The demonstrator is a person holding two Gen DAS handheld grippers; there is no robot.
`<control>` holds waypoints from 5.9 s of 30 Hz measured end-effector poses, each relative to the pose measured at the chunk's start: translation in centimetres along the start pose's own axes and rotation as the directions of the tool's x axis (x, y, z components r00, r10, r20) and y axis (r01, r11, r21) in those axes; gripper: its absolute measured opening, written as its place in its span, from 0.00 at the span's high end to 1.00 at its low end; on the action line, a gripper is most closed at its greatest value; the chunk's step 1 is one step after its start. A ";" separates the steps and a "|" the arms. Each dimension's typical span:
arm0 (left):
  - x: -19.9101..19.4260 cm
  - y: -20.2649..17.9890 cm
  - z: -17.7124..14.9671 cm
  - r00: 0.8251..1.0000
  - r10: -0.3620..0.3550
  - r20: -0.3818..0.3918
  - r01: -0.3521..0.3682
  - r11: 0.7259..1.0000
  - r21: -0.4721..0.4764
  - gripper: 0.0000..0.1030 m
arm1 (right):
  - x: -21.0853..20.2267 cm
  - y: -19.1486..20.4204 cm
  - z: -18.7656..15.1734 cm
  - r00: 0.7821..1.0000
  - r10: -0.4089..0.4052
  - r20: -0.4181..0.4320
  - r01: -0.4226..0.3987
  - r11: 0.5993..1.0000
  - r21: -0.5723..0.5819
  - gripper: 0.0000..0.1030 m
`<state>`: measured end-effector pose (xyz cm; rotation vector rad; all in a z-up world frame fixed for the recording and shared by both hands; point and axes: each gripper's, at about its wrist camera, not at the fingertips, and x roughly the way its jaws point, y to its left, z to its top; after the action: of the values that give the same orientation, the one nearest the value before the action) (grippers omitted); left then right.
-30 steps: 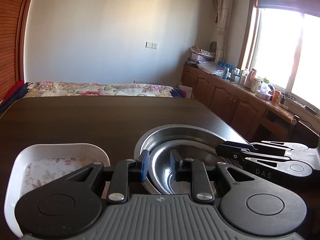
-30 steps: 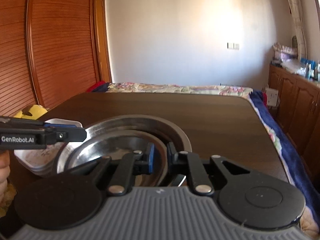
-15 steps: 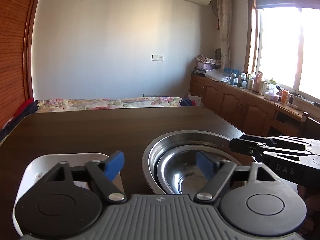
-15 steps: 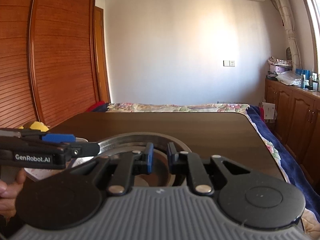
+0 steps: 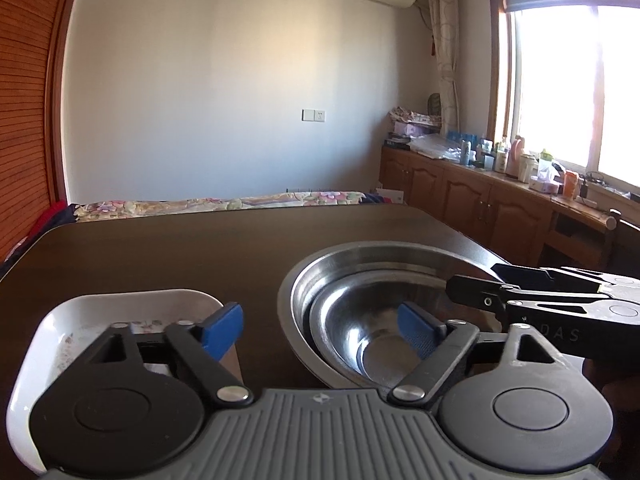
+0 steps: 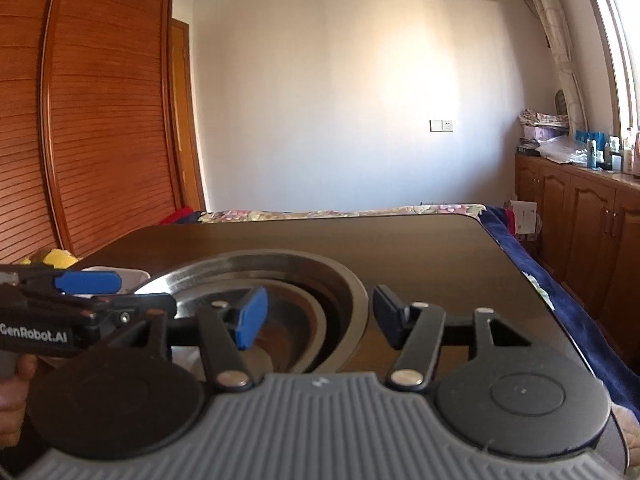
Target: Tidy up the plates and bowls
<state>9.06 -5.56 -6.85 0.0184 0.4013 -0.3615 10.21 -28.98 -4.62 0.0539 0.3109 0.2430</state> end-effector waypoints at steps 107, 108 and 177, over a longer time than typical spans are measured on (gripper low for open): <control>-7.4 12.3 0.4 0.987 0.137 -0.087 -0.149 0.978 -0.144 0.69 | 2.9 13.4 1.9 0.964 0.245 -0.108 -0.257 0.959 -0.118 0.62; -7.3 12.3 0.3 0.987 0.136 -0.088 -0.148 0.979 -0.143 0.69 | 3.0 13.4 1.8 0.964 0.243 -0.111 -0.255 0.960 -0.117 0.62; -10.0 9.4 1.5 0.967 0.253 -0.018 -0.254 0.964 -0.078 0.03 | -1.3 11.6 3.3 0.992 0.125 -0.018 -0.126 0.982 -0.144 0.10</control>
<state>4.31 6.48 -2.16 -0.0071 0.4153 -0.0923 7.40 -18.06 -0.05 -0.0712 0.2988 0.3903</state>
